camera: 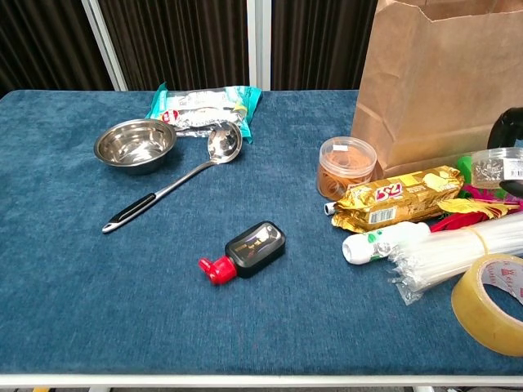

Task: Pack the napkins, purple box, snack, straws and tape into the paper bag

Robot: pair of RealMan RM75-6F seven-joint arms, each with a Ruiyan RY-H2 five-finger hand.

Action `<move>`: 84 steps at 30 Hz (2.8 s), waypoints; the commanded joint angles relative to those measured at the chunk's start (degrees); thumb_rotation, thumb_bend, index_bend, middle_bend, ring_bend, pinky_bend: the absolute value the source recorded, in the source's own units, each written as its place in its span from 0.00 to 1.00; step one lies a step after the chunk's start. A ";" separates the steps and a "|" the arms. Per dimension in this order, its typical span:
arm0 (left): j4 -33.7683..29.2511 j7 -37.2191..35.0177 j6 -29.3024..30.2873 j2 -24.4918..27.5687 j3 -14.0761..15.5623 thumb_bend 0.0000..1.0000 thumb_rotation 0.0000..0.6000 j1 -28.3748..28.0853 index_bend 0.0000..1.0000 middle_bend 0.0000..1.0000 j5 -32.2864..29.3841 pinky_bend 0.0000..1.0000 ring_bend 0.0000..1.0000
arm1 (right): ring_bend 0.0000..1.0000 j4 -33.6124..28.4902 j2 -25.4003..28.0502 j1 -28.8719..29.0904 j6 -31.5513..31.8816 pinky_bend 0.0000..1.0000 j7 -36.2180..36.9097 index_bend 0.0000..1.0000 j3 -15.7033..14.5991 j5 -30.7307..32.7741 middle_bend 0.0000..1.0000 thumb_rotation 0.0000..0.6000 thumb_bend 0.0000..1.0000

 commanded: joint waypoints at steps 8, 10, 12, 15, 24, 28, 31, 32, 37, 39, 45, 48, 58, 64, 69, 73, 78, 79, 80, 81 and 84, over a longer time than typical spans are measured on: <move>-1.72 0.78 1.01 0.90 -0.16 0.16 1.00 -0.04 0.06 0.01 0.64 0.11 0.00 | 0.35 -26.32 11.99 1.81 4.99 0.30 -6.00 0.53 2.49 -12.88 0.55 1.00 0.28; -2.03 1.03 1.09 1.05 -0.32 0.15 1.00 -0.11 0.06 0.01 0.61 0.11 0.00 | 0.35 -28.78 12.70 3.11 4.48 0.30 -7.00 0.53 4.91 -12.72 0.55 1.00 0.28; -2.34 1.22 1.05 1.23 -0.44 0.15 1.00 -0.19 0.06 0.01 0.52 0.11 0.00 | 0.35 -30.28 12.91 4.73 4.32 0.30 -8.23 0.53 8.19 -12.35 0.55 1.00 0.28; -2.63 1.54 0.96 1.43 -0.58 0.16 1.00 -0.35 0.06 0.01 0.49 0.11 0.00 | 0.35 -31.03 12.66 7.04 4.19 0.30 -8.77 0.53 13.04 -10.17 0.55 1.00 0.28; -2.64 1.49 0.51 1.36 -0.63 0.16 1.00 -0.53 0.06 0.01 0.22 0.11 0.00 | 0.35 -24.57 11.88 10.89 3.58 0.30 -12.79 0.53 22.26 2.52 0.55 1.00 0.28; -2.38 1.37 0.12 1.17 -0.28 0.16 1.00 -0.54 0.06 0.01 0.31 0.11 0.00 | 0.35 -20.01 11.70 10.81 1.38 0.30 -12.76 0.53 21.76 9.40 0.55 1.00 0.28; -2.24 1.52 -0.02 1.06 -0.12 0.16 1.00 -0.58 0.06 0.01 0.45 0.11 0.00 | 0.35 -17.43 11.28 11.13 -0.15 0.30 -12.21 0.53 21.07 12.25 0.55 1.00 0.28; -2.21 1.60 -0.05 1.01 -0.08 0.16 1.00 -0.58 0.06 0.01 0.47 0.11 0.00 | 0.35 -16.40 11.01 11.35 -0.60 0.30 -11.71 0.53 20.96 13.17 0.55 1.00 0.28; -2.17 1.84 -0.03 1.04 -0.07 0.15 1.00 -0.48 0.06 0.01 0.32 0.11 0.00 | 0.35 -13.62 10.40 12.51 -2.87 0.29 -10.49 0.53 20.27 16.18 0.53 1.00 0.25; -2.19 1.95 -0.08 1.06 -0.05 0.16 1.00 -0.46 0.06 0.01 0.26 0.11 0.00 | 0.32 -13.85 10.76 12.75 -3.98 0.25 -10.24 0.49 19.93 17.35 0.50 1.00 0.18; -2.27 2.05 -0.05 1.07 0.03 0.16 1.00 -0.46 0.06 0.01 0.38 0.11 0.00 | 0.24 -14.48 12.00 12.96 -4.70 0.17 -7.96 0.38 19.09 17.58 0.42 1.00 0.01; -2.30 1.98 -0.02 1.05 0.00 0.16 1.00 -0.47 0.06 0.01 0.38 0.11 0.00 | 0.23 -14.40 12.22 12.98 -4.27 0.16 -6.88 0.36 18.83 17.27 0.41 1.00 0.00; -2.91 2.21 0.46 1.40 -0.31 0.16 1.00 -0.59 0.06 0.01 0.53 0.11 0.00 | 0.23 -18.09 13.01 14.00 4.09 0.16 -2.83 0.36 22.08 8.62 0.41 1.00 0.04; -3.61 2.73 0.71 1.58 -0.48 0.16 1.00 -0.61 0.06 0.01 0.53 0.11 0.00 | 0.23 -24.26 13.57 16.11 10.75 0.15 -1.11 0.36 24.86 -2.98 0.41 1.00 0.06; -4.03 3.06 0.52 1.55 -0.56 0.16 1.00 -0.78 0.06 0.01 0.50 0.11 0.00 | 0.24 -29.67 15.34 14.44 8.17 0.16 1.49 0.36 17.54 -9.71 0.43 1.00 0.06; -4.15 3.25 0.23 1.55 -0.43 0.16 1.00 -0.91 0.06 0.01 0.60 0.11 0.00 | 0.24 -32.31 18.63 12.10 2.13 0.16 4.14 0.36 9.01 -11.51 0.43 1.00 0.06; -4.09 3.10 0.02 1.61 -0.32 0.16 1.00 -0.86 0.06 0.01 0.44 0.11 0.00 | 0.24 -30.12 24.21 12.18 -8.16 0.16 3.70 0.36 2.29 -10.93 0.42 1.00 0.06; -4.09 3.05 -0.02 1.62 -0.31 0.16 1.00 -0.86 0.06 0.01 0.42 0.11 0.00 | 0.24 -29.93 25.09 12.14 -9.54 0.16 3.59 0.36 1.45 -10.59 0.42 1.00 0.06; -4.09 3.06 -0.01 1.62 -0.32 0.16 1.00 -0.87 0.06 0.01 0.41 0.11 0.00 | 0.24 -29.96 26.38 12.10 -11.50 0.16 3.37 0.36 0.40 -9.81 0.42 1.00 0.06; -4.11 3.05 0.01 1.59 -0.32 0.16 1.00 -0.87 0.06 0.01 0.42 0.11 0.00 | 0.24 -30.04 27.35 12.05 -12.84 0.16 3.04 0.36 -0.29 -9.13 0.42 1.00 0.06; -4.13 3.08 -0.05 1.47 -0.22 0.16 1.00 -0.84 0.06 0.01 0.46 0.11 0.00 | 0.24 -29.70 29.61 11.19 -15.79 0.16 0.47 0.36 -2.59 -7.22 0.43 1.00 0.06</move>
